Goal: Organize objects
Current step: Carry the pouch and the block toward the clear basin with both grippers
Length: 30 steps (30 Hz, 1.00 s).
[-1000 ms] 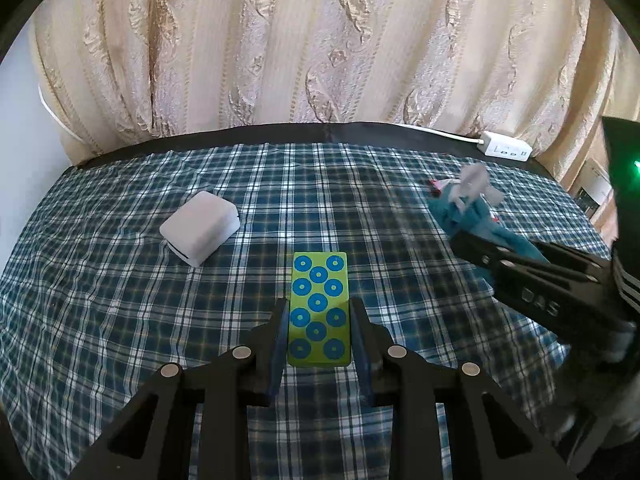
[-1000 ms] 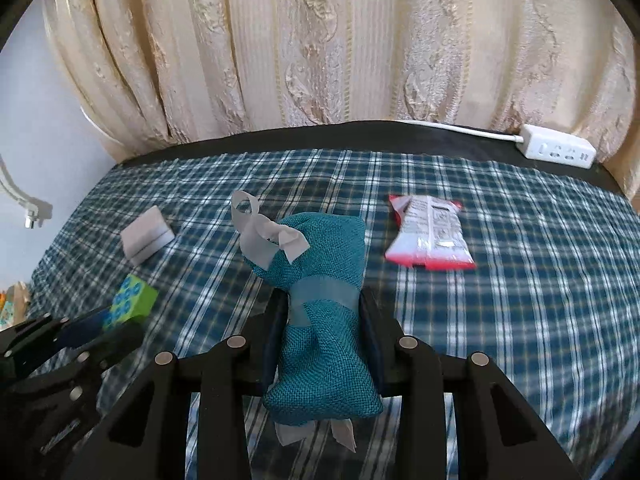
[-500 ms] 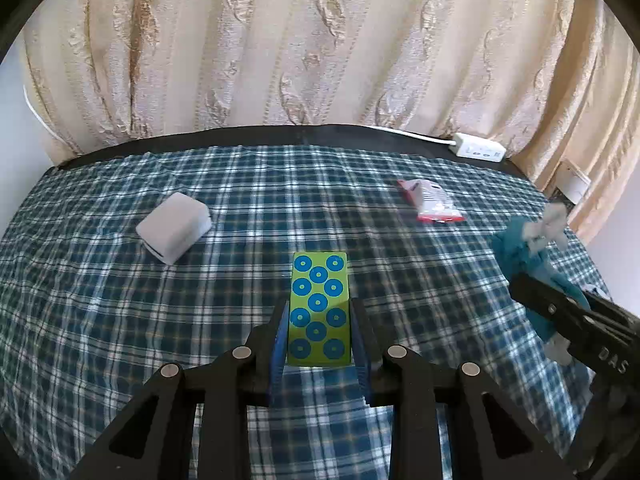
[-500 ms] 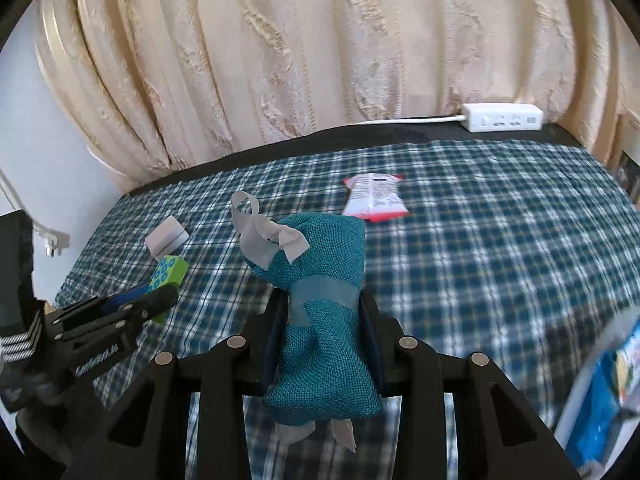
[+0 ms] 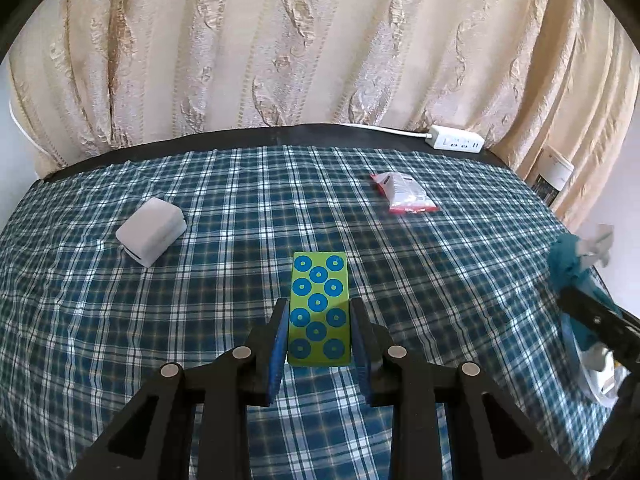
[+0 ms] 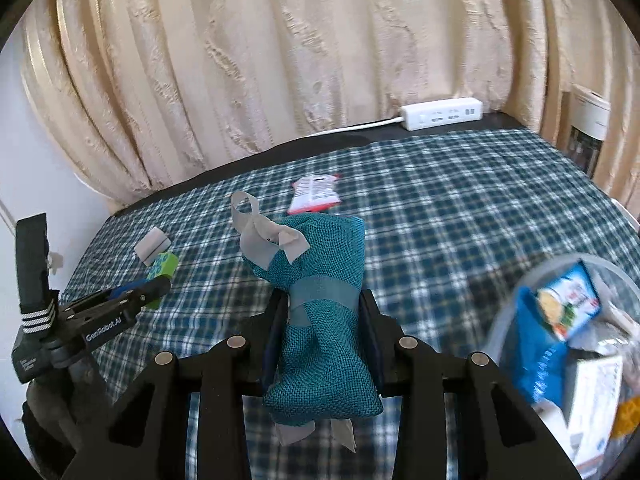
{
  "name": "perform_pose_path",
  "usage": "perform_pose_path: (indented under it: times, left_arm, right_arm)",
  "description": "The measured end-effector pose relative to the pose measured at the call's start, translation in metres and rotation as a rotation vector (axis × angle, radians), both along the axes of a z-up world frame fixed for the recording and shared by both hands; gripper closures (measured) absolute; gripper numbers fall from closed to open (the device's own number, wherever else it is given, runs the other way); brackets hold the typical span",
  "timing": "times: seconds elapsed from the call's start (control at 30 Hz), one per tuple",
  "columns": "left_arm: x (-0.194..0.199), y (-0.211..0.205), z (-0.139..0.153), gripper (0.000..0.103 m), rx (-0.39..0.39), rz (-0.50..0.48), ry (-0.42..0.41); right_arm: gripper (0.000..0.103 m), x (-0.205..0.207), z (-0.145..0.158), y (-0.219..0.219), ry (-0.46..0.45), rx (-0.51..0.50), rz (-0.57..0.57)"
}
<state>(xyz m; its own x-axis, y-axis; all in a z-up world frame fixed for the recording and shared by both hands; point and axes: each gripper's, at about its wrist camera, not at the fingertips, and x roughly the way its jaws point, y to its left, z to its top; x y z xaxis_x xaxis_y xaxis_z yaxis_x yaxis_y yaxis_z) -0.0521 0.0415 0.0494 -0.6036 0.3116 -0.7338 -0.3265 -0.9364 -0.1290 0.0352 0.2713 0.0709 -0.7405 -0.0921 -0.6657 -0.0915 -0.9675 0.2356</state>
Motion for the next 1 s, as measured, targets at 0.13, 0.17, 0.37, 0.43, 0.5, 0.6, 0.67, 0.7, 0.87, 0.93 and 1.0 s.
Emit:
perform_pose_path:
  times: [0.13, 0.17, 0.37, 0.43, 0.5, 0.6, 0.67, 0.7, 0.87, 0.93, 1.0]
  left_arm:
    - [0.002, 0.005, -0.004, 0.072, -0.013, -0.010, -0.006]
    - [0.002, 0.006, -0.004, 0.072, -0.017, -0.012, -0.005]
    - [0.007, 0.013, -0.007, 0.072, -0.036, -0.022, 0.002]
    - [0.008, 0.014, -0.007, 0.072, -0.042, -0.025, 0.007]
    - [0.009, 0.016, -0.006, 0.072, -0.047, -0.030, 0.014]
    - [0.011, 0.018, -0.005, 0.072, -0.050, -0.034, 0.024]
    - [0.011, 0.019, -0.004, 0.072, -0.050, -0.034, 0.026]
    - [0.011, 0.019, -0.004, 0.072, -0.051, -0.034, 0.027]
    - [0.011, 0.020, -0.001, 0.072, -0.050, -0.033, 0.031]
    - [0.012, 0.020, 0.001, 0.072, -0.048, -0.034, 0.032]
    - [0.013, 0.021, 0.003, 0.072, -0.048, -0.036, 0.033]
  right_arm:
    - [0.066, 0.018, 0.004, 0.016, 0.008, 0.003, -0.042]
    - [0.066, 0.025, 0.006, 0.022, 0.011, 0.005, -0.059]
    - [0.066, 0.049, 0.012, 0.053, 0.018, 0.018, -0.143]
    - [0.066, 0.055, 0.013, 0.063, 0.018, 0.020, -0.165]
    - [0.066, 0.062, 0.012, 0.073, 0.018, 0.022, -0.191]
    - [0.066, 0.071, 0.011, 0.088, 0.016, 0.015, -0.221]
    - [0.066, 0.078, 0.009, 0.099, 0.011, 0.001, -0.243]
    - [0.066, 0.080, 0.008, 0.103, 0.010, -0.002, -0.252]
    - [0.066, 0.095, 0.009, 0.127, 0.011, 0.000, -0.312]
    - [0.066, 0.098, 0.011, 0.140, 0.010, -0.001, -0.341]
    - [0.066, 0.101, 0.011, 0.154, 0.007, -0.010, -0.368]
